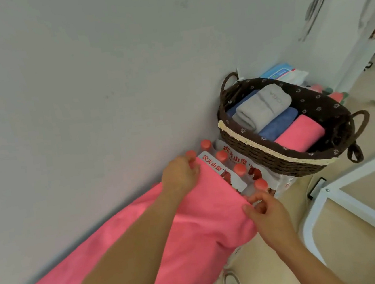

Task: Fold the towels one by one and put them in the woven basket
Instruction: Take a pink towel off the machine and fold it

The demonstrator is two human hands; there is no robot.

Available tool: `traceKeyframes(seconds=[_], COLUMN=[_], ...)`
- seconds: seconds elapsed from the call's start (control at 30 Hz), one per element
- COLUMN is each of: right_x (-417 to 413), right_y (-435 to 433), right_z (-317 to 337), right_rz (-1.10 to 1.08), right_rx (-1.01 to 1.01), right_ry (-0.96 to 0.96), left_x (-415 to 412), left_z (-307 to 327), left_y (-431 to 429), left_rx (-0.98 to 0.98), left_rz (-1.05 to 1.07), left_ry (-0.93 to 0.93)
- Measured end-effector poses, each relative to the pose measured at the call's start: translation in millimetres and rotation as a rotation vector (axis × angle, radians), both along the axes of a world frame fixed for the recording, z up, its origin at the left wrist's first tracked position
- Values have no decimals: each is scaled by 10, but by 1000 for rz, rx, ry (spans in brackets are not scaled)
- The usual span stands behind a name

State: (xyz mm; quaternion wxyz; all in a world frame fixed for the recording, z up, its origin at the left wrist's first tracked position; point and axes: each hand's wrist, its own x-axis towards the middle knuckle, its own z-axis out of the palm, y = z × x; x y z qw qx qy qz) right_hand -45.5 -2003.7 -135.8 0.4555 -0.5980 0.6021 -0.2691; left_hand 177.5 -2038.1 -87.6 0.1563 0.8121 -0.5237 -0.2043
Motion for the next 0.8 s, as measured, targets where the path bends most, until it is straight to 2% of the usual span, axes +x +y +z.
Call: traceKeyframes(seconds=[0.13, 0.2, 0.3, 0.37, 0.47, 0.57, 0.8], right_x=[-43, -131, -328, -463, -603, -628, -512], right_y=[-116, -182, -304, -366, -408, -379, -310], right_z=[93, 162, 274, 314, 345, 288, 63], right_rz=[104, 274, 569, 610, 493, 208, -289], right_rx=[15, 62, 167, 194, 280, 384, 399], right_ry=[-101, -125, -10, 22, -130, -368, -479], left_x=[-28, -8, 30, 55, 97, 108, 5], left_z=[-88, -128, -153, -144, -103, -52, -106], left_y=[-132, -170, -191, -209, -287, -401, -629], left_rx=[-17, -20, -72, -161, -311, -401, -411], left_rz=[33, 68, 175, 228, 232, 213, 110], left_ry=[39, 66, 140, 156, 140, 118, 99])
